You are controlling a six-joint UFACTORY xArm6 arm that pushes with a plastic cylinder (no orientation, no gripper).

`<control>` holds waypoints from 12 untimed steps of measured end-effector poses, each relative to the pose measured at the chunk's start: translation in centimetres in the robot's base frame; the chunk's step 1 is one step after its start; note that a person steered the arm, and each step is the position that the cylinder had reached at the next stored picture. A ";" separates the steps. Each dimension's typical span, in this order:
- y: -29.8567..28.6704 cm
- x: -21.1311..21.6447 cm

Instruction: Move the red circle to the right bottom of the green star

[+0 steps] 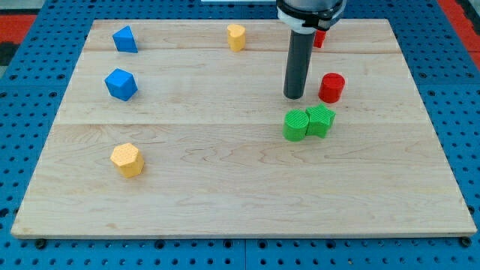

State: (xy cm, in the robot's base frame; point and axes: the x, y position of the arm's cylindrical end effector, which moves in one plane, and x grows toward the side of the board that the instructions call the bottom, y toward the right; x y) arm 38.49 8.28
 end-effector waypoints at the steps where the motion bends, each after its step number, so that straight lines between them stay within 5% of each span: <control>1: 0.7 -0.3; 3: -2.4 -3.7; 4: 1.2 -5.5; 7: 7.5 -4.4; 12: 7.4 2.1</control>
State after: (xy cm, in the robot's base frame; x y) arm 40.62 15.70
